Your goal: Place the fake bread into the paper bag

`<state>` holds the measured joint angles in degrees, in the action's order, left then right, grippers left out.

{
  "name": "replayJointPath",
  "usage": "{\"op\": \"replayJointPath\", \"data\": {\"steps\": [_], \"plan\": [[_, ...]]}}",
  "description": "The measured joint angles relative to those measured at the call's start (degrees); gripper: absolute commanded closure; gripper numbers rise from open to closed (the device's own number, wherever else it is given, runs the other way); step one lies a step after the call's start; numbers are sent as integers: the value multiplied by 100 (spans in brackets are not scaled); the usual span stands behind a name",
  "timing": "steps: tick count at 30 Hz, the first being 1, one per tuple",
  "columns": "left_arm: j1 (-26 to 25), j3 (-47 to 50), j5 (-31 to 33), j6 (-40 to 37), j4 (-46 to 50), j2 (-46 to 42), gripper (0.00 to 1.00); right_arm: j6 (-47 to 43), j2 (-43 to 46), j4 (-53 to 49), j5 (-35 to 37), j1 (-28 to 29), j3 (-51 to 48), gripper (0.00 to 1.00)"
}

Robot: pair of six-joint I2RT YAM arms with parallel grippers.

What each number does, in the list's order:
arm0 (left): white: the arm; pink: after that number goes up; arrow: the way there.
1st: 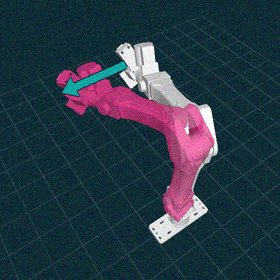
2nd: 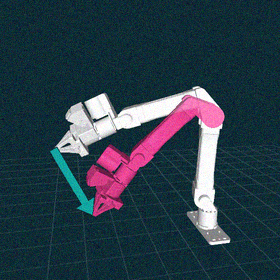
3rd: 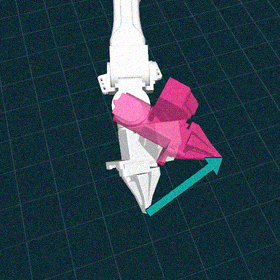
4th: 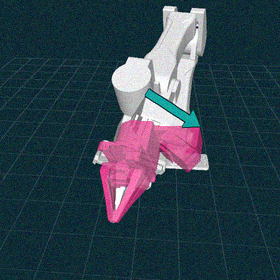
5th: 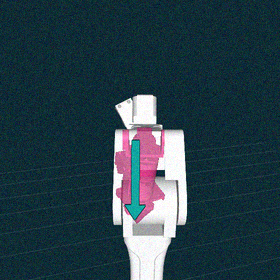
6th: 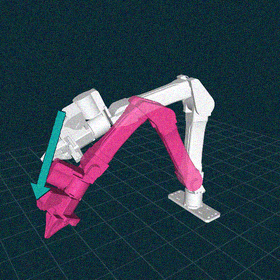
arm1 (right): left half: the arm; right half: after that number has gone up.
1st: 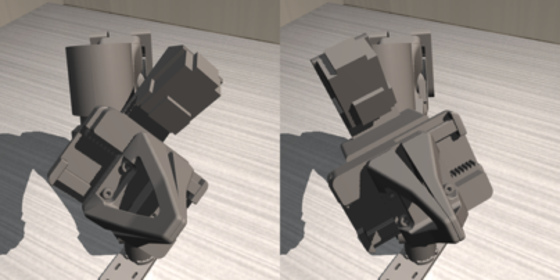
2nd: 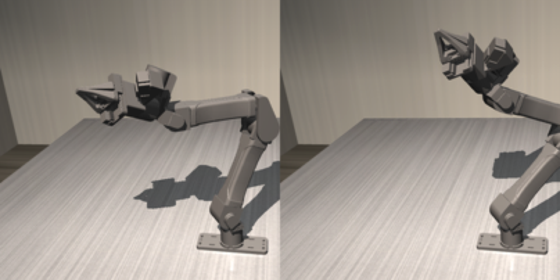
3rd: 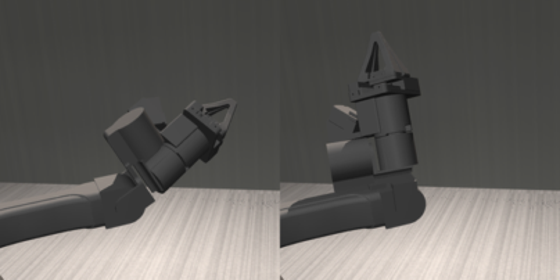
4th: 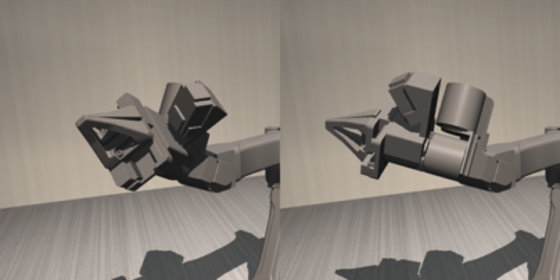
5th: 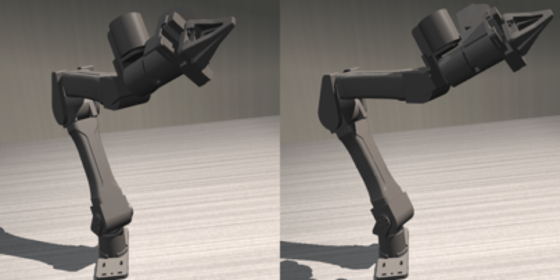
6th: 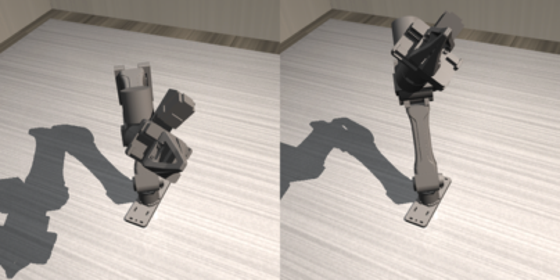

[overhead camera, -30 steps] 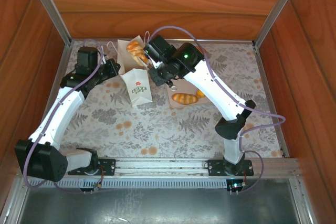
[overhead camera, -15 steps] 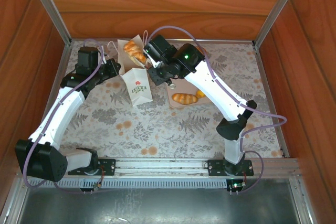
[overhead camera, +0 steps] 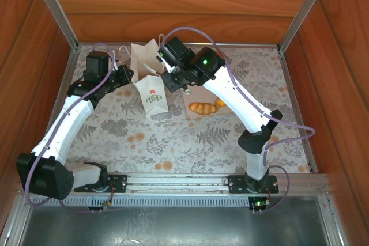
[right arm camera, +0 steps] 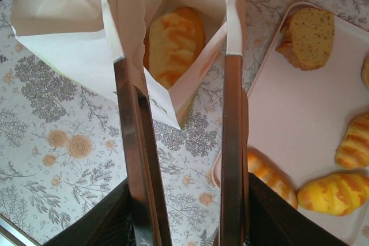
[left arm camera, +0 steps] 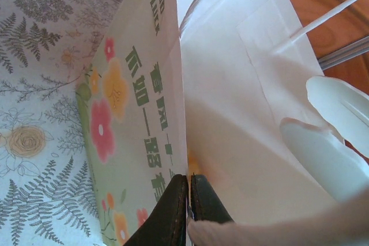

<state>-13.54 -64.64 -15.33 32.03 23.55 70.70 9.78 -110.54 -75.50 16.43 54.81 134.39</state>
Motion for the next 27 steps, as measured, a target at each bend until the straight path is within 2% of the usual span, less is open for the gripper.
{"op": "replayJointPath", "data": {"steps": [6, 13, 20, 27], "plan": [[-4, 0, -15, -2, -2, 0, 89, 13, 146, 188, -22, 0, -129, 52], [-4, 0, -35, 15, 0, -2, 71, 125, 1104, 623, -203, 0, -984, 53], [-4, 2, 74, -24, 0, -267, 54, 428, 2822, 1263, -415, -13, -2465, 52], [-4, 240, 295, -232, -37, -804, 34, 859, 4170, 1460, -459, -535, -3840, 51]]}}
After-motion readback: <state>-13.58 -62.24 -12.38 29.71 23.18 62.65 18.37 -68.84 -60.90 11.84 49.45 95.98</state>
